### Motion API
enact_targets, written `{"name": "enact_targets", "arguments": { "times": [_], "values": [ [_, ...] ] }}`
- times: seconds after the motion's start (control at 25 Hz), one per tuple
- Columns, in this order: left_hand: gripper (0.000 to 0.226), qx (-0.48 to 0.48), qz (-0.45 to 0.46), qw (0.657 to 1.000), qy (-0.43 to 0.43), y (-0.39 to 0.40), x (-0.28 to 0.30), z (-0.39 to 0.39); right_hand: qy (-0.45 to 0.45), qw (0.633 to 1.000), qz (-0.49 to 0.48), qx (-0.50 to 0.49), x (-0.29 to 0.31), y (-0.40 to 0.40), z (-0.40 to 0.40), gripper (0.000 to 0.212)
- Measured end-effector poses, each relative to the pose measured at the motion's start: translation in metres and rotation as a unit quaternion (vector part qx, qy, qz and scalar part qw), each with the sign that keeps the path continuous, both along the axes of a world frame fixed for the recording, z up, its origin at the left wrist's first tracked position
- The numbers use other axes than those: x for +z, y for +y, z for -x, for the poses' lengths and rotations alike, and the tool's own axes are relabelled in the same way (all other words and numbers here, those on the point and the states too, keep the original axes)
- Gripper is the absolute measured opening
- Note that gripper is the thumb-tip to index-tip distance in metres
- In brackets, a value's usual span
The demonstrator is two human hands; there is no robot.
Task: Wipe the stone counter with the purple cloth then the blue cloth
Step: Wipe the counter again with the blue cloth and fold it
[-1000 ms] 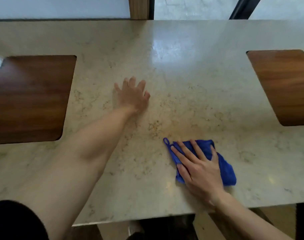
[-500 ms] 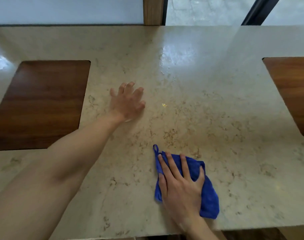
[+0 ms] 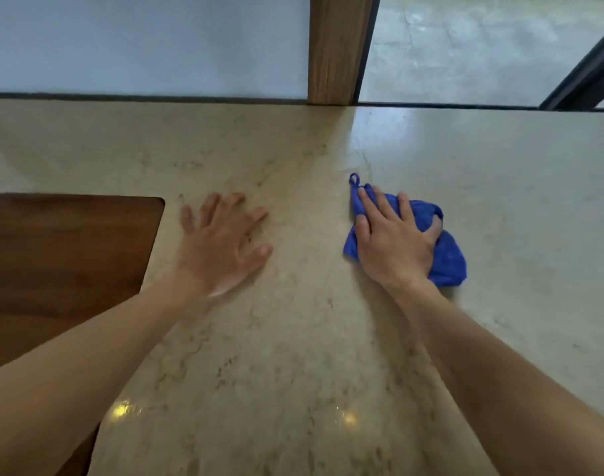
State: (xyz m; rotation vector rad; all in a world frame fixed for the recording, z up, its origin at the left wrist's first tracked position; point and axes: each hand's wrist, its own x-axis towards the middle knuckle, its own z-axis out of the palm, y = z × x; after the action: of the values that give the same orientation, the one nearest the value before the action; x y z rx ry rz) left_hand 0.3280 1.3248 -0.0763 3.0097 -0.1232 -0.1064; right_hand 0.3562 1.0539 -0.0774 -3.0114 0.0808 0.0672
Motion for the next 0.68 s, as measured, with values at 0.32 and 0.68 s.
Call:
{"name": "enact_targets", "arguments": {
  "times": [0.32, 0.68],
  "values": [
    [0.065, -0.026, -0.001, 0.998, -0.048, -0.001, -0.008, 0.003, 0.008, 0.998, -0.023, 0.063, 0.013, 0.053, -0.182, 0.054],
    [0.055, -0.012, 0.037, 0.997, -0.067, 0.004, 0.000, 0.001, 0.026, 0.973, -0.029, 0.227, 0.016, 0.086, -0.122, 0.051]
  ]
}}
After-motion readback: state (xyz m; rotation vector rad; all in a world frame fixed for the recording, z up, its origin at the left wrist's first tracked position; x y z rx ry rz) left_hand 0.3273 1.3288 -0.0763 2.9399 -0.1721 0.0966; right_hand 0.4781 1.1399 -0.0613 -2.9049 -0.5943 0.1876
